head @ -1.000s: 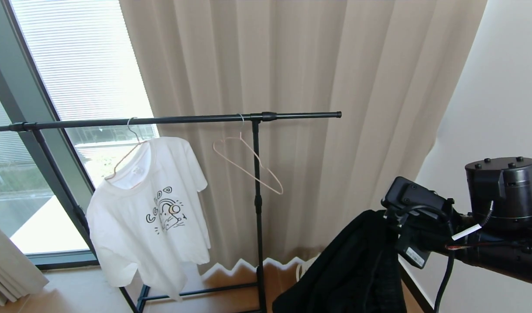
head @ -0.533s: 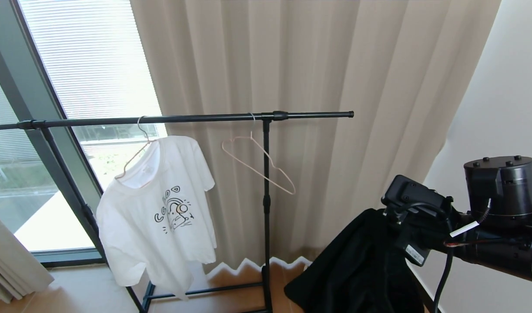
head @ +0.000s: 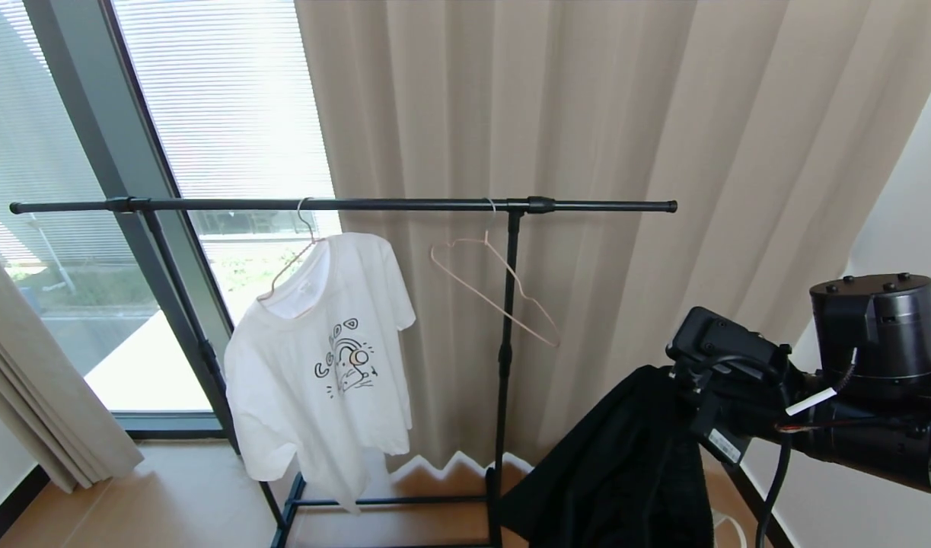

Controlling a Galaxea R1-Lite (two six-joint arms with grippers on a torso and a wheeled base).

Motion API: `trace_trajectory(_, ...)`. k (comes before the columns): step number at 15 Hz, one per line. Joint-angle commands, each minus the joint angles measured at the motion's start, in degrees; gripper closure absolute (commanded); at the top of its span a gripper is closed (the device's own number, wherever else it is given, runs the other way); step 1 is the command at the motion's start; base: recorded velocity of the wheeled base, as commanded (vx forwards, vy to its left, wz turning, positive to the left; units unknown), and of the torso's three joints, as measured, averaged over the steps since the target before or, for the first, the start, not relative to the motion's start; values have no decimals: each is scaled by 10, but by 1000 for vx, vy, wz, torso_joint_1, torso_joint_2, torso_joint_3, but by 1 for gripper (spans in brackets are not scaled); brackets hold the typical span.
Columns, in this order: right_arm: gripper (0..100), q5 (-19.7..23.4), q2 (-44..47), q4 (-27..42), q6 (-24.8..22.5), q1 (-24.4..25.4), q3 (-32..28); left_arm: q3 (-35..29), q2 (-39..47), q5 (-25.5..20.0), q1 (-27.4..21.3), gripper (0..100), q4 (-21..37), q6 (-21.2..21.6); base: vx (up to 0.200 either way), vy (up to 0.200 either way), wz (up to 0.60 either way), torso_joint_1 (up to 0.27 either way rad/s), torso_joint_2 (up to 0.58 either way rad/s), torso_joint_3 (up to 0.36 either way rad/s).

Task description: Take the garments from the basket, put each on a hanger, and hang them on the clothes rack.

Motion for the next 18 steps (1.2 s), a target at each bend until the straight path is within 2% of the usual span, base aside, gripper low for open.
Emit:
trace_trajectory(1, 100, 13, -16, -13, 1, -15, 7, 0, 1, 0, 0, 0, 1, 1, 0, 0, 0, 0, 0, 0)
trace_trajectory(3, 100, 50, -27, -20, 5, -34, 12, 0, 1, -2, 0, 0, 1, 1, 0, 0, 0, 0, 0, 0)
trace_trajectory(5, 100, 53, -27, -21, 19, -36, 2, 0, 1, 2, 2, 0, 2, -1, 0, 0, 0, 0, 0, 0)
trace_trajectory(8, 100, 73, -28, -14, 93, -11, -17, -11, 17, 23, 3, 0, 37, 0, 0, 0, 0, 0, 0, 0)
trace_trajectory(9, 100, 89, -30, -13, 131, -4, -26, -32, 63, 23, 2, 0, 59, -23, 0, 0, 0, 0, 0, 0)
trace_trajectory(11, 100, 97, -23, 1, 198, 0, -60, -54, 162, 23, -2, 0, 67, -147, 0, 0, 0, 0, 0, 0)
trace_trajectory(12, 100, 97, -17, 17, 239, 6, -87, -67, 209, 23, -2, 0, 68, -166, 0, 0, 0, 0, 0, 0)
trace_trajectory(13, 100, 97, -15, 36, 267, 6, -109, -77, 236, 22, -2, 0, 69, -167, 0, 0, 0, 0, 0, 0)
trace_trajectory(14, 100, 97, -6, 67, 308, 6, -139, -108, 284, 19, -2, 0, 69, -168, 0, 0, 0, 0, 0, 0)
trace_trajectory(15, 100, 93, 4, 83, 328, 6, -160, -142, 327, 11, -2, 0, 68, -168, 0, 0, 0, 0, 0, 0)
trace_trajectory(17, 100, 88, 30, 83, 339, 7, -178, -208, 424, -19, -15, 0, 67, -168, 0, 0, 0, 0, 0, 0)
trace_trajectory(18, 100, 78, 41, 84, 342, 8, -187, -226, 467, -21, -42, 0, 65, -171, 0, 0, 0, 0, 0, 0)
